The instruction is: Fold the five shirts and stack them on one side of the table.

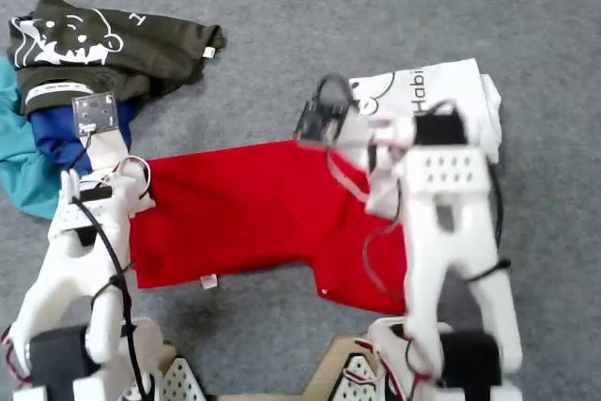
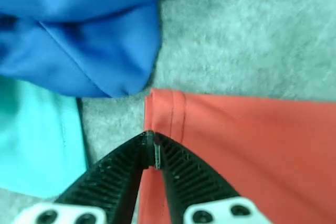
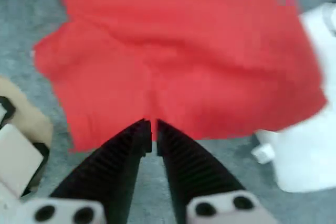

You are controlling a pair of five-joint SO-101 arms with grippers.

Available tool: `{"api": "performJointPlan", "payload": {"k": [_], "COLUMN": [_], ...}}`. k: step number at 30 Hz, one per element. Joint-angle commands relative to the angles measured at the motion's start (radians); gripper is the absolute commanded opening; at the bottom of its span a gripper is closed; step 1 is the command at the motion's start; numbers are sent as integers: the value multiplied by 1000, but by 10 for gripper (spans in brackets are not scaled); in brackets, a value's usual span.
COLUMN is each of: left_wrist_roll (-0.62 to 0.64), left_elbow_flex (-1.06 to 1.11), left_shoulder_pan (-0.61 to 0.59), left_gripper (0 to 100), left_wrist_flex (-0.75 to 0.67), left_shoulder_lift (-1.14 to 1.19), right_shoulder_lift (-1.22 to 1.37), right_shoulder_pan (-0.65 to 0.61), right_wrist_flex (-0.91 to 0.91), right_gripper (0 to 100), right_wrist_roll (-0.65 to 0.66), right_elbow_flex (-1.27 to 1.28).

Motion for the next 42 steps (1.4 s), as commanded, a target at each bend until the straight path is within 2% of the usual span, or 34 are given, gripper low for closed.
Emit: {"api": "performJointPlan", "payload": {"k": [1, 7, 11, 15, 23, 37, 42], "left_wrist_roll": [11, 11, 11, 8, 5, 3, 3], "left_elbow_flex": [12, 44, 41, 41, 44, 54, 51], "left_shoulder_pan": [21, 96, 94, 94, 94, 94, 94], "left_gripper": [30, 30, 30, 30, 30, 30, 30], "left_wrist_flex": [8, 8, 8, 8, 14, 9, 8], "left_shoulder_lift": [-74, -106, -104, -104, -106, -106, -106], "right_shoulder_lift": [-151, -269, -260, -194, -143, -147, -147], "right_shoulder_pan": [-74, -176, -186, -184, -184, -176, -60], "right_wrist_flex": [-92, -184, -284, -427, -465, -479, -485], "right_gripper": [163, 169, 173, 221, 187, 15, 15], "right_wrist_roll": [11, 11, 29, 71, 97, 89, 95], "right_elbow_flex": [277, 595, 705, 803, 806, 805, 746]}}
